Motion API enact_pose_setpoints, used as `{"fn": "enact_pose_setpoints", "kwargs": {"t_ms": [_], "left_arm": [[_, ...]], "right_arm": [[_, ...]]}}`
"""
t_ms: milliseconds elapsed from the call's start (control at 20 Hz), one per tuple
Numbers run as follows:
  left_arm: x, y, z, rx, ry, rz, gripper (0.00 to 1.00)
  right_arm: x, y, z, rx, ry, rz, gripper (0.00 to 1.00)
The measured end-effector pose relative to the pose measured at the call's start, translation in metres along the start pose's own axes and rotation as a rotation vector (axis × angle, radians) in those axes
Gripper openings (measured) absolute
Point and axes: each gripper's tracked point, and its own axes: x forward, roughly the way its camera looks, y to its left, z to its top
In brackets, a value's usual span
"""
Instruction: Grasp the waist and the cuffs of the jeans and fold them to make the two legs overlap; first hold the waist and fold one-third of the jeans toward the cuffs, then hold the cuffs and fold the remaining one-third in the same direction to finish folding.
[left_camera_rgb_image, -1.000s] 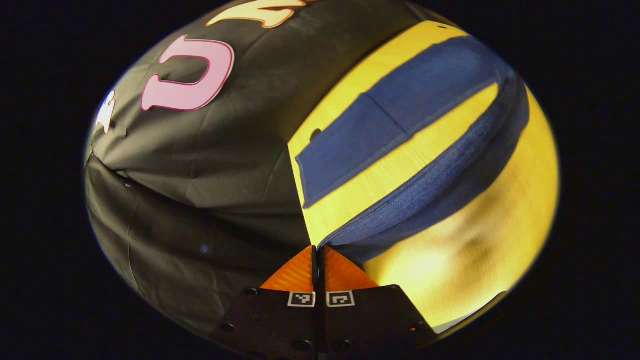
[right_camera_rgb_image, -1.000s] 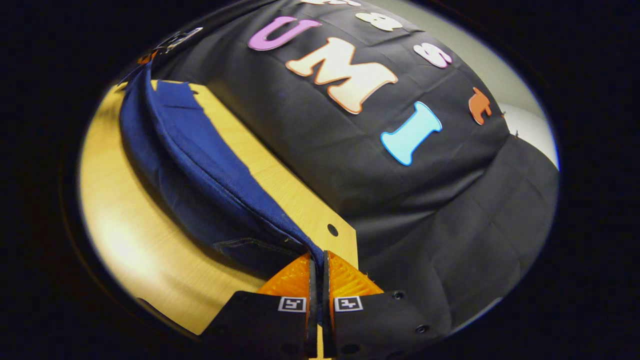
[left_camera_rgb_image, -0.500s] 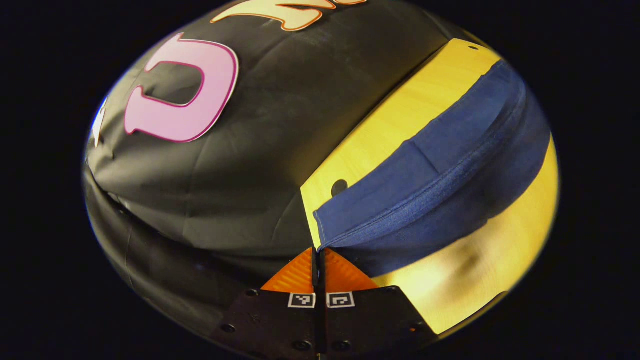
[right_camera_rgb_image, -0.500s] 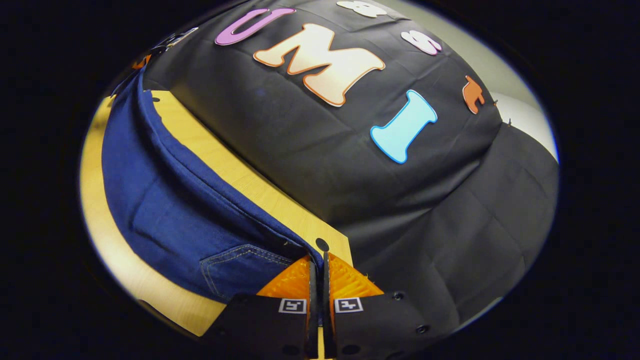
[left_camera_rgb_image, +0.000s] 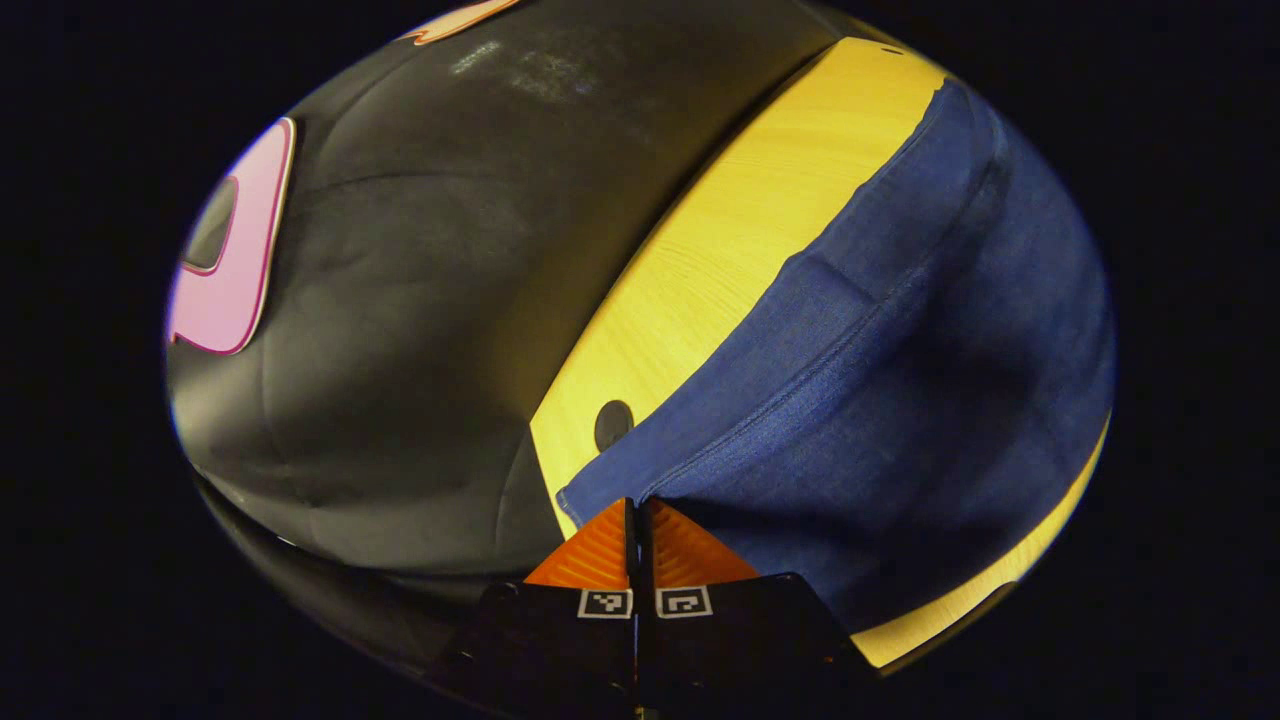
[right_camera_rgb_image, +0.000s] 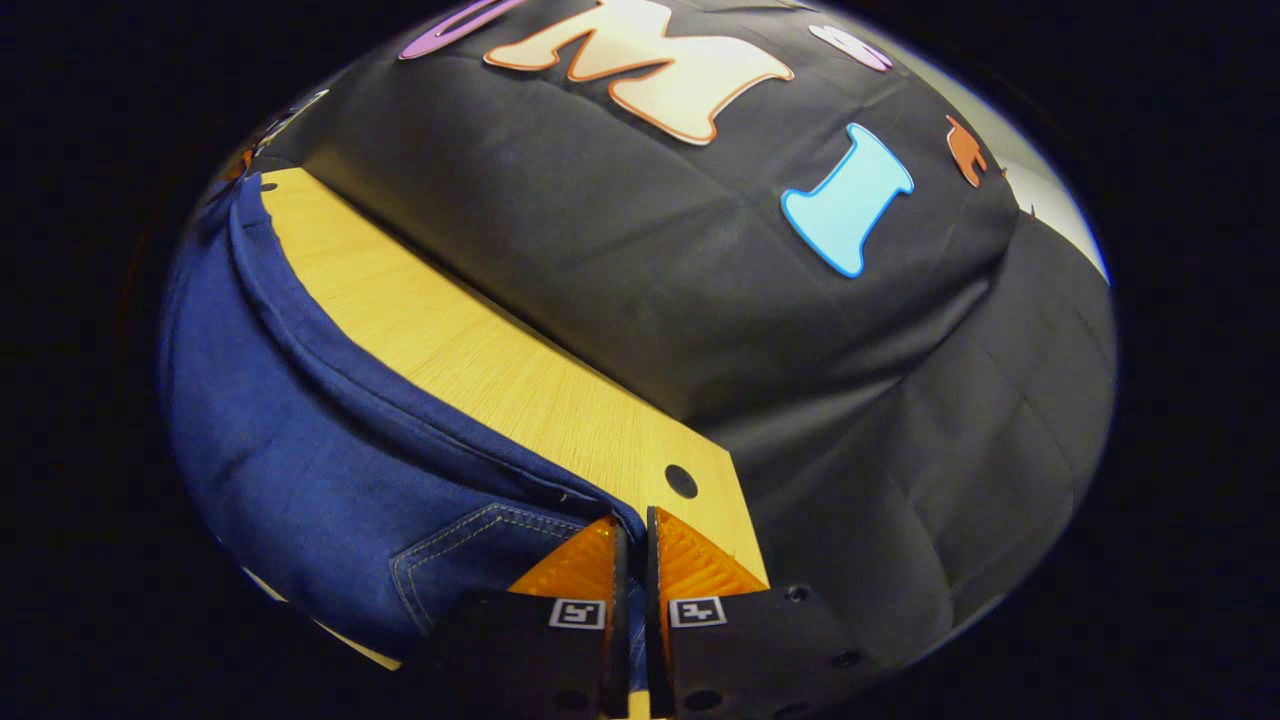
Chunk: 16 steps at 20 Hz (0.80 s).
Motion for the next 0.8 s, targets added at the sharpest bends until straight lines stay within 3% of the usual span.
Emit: {"fn": "enact_pose_setpoints", "kwargs": {"t_ms": [100,200,250,350,550,800], "left_arm": [[0.002,-0.004,0.009,-0.040,-0.061,-0.031,0.00],[-0.004,-0.007,0.022,-0.088,-0.133,-0.015,0.34],[0.009,-0.002,0.012,-0.097,-0.155,0.022,0.54],[-0.032,0.007,0.042,-0.140,-0.193,0.051,0.93],[-0.082,0.025,0.068,-0.293,-0.296,0.103,0.93],[-0.134,0.035,0.095,-0.496,-0.407,0.058,0.93]], "right_arm": [[0.000,-0.006,0.002,0.054,0.007,-0.029,0.59],[-0.003,-0.014,0.012,0.111,-0.013,-0.040,0.94],[-0.001,-0.021,0.015,0.124,-0.020,-0.050,0.97],[-0.010,-0.037,0.019,0.166,-0.031,-0.070,1.00],[-0.026,-0.059,-0.011,0.323,0.007,-0.077,0.99],[-0.035,-0.076,-0.105,0.576,0.187,-0.112,0.99]]}}
